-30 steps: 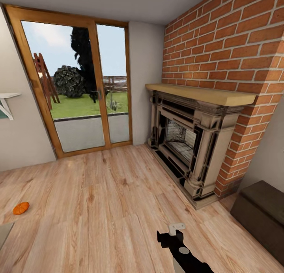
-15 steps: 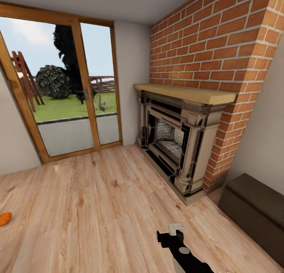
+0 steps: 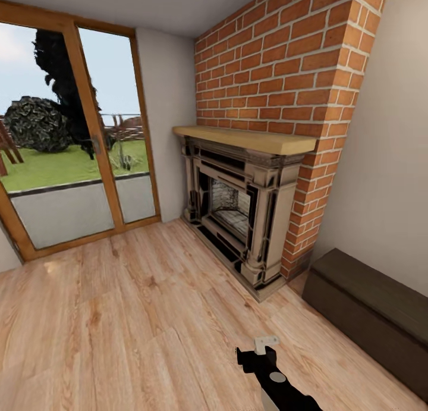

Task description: Place each of the two pumpkins and all three candles from the living room inside a cabinet in the living room (use any cabinet), then make sure every cabinet is closed, and position the cauldron so it is next to a table in the living room.

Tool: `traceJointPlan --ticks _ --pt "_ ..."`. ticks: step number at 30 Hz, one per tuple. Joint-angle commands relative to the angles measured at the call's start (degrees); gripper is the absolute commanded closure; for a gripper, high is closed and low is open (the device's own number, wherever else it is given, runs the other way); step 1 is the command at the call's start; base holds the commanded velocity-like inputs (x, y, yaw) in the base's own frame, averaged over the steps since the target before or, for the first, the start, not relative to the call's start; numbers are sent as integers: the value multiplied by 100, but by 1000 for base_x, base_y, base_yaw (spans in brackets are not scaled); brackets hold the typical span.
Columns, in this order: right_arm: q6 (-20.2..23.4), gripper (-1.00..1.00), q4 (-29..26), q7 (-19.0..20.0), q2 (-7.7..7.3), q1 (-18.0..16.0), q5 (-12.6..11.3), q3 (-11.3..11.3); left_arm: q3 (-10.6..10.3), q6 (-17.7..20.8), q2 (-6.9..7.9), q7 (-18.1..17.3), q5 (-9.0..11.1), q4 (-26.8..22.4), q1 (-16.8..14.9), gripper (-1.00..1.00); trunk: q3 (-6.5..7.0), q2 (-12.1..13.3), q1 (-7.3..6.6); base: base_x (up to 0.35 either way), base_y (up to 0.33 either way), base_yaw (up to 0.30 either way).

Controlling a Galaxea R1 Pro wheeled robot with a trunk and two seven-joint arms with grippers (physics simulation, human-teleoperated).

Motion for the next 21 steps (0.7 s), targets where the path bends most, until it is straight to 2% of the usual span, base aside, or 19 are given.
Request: traceJointPlan --ticks 1,17,21 --pt "-24 -100 7 -32 -1 -8 -56 48 -49 -15 3 22 31 -4 -1 -100 -8 -7 1 0 0 -293" --pt "-24 -100 7 -20 -1 -8 -56 55 -49 -15 3 22 31 -4 -1 -100 25 -7 1 0 0 -292" --pt "-24 -100 6 98 -4 -8 -56 50 -49 -15 3 22 31 -4 -1 -100 35 -7 1 0 0 -289"
